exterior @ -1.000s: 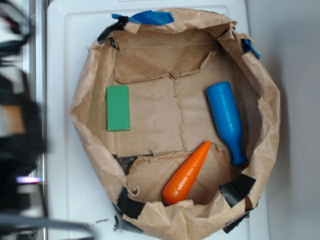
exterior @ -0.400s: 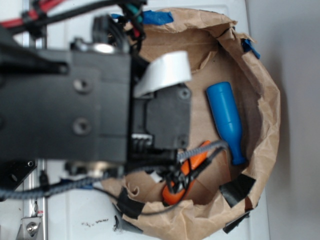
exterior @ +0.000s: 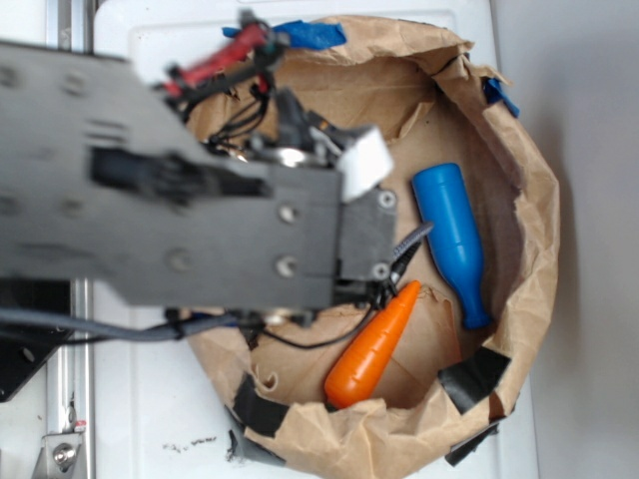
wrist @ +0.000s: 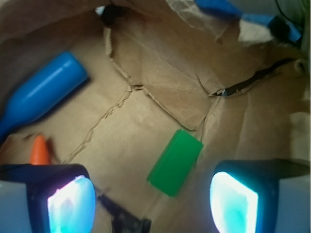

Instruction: Grab the green block.

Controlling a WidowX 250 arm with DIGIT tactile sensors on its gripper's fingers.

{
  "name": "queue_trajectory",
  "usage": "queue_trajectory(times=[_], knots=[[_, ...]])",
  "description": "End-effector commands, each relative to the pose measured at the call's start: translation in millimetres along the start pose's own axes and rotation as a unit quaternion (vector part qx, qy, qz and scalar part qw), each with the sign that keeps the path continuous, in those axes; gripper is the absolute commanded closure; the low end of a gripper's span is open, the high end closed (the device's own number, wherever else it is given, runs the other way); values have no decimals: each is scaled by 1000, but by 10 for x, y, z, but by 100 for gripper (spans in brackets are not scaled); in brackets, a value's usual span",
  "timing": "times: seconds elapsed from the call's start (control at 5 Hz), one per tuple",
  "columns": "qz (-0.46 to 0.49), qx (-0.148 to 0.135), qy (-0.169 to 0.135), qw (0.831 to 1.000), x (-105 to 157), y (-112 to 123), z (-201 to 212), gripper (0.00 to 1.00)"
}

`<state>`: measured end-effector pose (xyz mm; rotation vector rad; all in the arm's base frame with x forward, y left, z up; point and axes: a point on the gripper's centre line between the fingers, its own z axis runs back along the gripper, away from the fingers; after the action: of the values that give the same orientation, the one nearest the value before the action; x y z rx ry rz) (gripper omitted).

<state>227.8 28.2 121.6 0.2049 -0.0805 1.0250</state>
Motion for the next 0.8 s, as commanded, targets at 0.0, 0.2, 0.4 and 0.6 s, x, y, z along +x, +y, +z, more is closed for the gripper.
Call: queue_trajectory(times=[0.0,0.2,0.4,0.6], knots=[[55,26,17,998,120,46,-68,0],[52,31,8,998,103,43,-140,0],[32,32,-9,999,15,65,-318,0],[-1,13,-22,1000,-55,78,-446,0]])
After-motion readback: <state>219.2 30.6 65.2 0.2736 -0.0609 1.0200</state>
